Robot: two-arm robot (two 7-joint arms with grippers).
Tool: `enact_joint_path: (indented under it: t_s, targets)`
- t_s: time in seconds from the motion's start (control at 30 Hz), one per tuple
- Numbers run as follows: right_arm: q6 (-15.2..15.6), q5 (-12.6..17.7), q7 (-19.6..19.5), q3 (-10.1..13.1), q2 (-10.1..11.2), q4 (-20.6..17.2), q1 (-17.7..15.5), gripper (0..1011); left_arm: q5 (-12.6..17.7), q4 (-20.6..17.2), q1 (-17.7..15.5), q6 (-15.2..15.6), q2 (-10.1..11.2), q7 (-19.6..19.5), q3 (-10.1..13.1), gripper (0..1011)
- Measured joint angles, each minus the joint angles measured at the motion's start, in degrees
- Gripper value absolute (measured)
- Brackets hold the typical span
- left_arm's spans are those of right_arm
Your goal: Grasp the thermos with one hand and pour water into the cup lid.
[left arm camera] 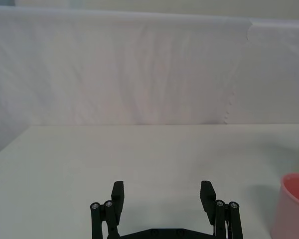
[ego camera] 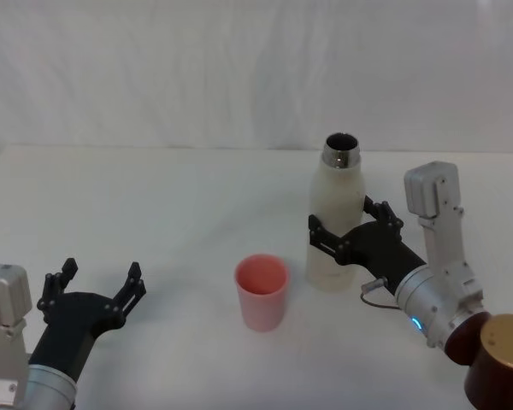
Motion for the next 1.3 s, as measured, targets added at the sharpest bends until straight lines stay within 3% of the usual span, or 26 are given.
enact_joint_path:
  t_s: [1.3]
  targets:
    - [-0.3,-0.4,0.0,0.1,-1.1,2.8,2.4,1000,0.0,0.0,0.0,0.0,0.0,0.0,0.0,1001]
